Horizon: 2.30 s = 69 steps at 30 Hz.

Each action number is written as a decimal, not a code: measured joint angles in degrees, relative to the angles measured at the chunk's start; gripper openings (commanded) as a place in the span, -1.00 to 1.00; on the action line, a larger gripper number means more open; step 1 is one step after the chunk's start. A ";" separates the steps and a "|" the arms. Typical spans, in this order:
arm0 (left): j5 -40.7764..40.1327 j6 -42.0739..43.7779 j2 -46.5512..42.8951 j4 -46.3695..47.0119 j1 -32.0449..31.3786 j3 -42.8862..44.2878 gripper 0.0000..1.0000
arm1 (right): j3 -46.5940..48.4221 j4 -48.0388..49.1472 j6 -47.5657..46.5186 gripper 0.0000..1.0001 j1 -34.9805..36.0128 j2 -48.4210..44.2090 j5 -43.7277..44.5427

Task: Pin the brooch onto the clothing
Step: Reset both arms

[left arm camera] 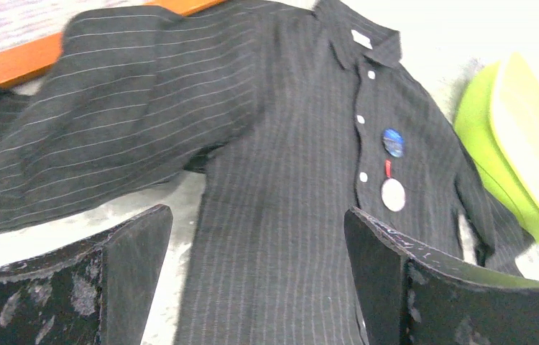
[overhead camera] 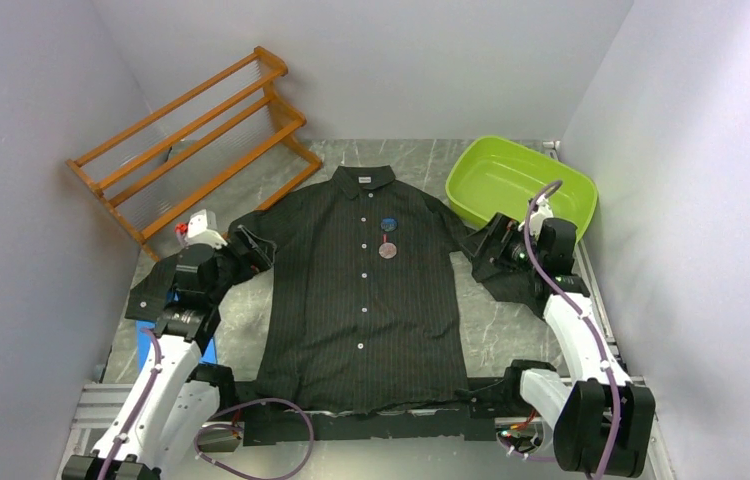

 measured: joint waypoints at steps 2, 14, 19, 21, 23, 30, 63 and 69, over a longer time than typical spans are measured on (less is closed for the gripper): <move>-1.18 -0.46 0.02 -0.04 1.16 -0.61 0.90 | -0.79 -0.07 -0.11 0.98 -0.02 -0.48 1.75; -20.85 -0.90 -0.31 3.28 2.14 -7.04 0.90 | -9.97 5.66 -2.12 1.00 0.00 -6.82 19.45; -28.37 3.43 0.52 13.18 2.14 -11.89 0.90 | -16.79 18.80 -3.26 1.00 -0.02 -7.69 28.24; -30.69 6.08 2.12 16.70 2.16 -12.79 0.90 | -19.15 23.15 -4.13 1.00 -0.02 -7.30 31.76; -32.57 8.81 4.59 20.11 2.19 -13.09 0.90 | -21.29 29.00 -5.95 1.00 -0.02 -6.27 34.67; -35.10 18.45 21.66 39.54 2.21 -16.24 0.90 | -27.45 48.76 -10.05 1.00 0.00 0.72 40.41; -20.50 33.57 54.80 65.29 5.40 -6.36 0.90 | -24.68 78.03 -19.10 1.00 0.87 26.80 38.95; -20.48 33.55 54.80 65.20 5.40 -6.36 0.90 | -19.58 70.93 -21.44 1.00 1.16 27.43 34.93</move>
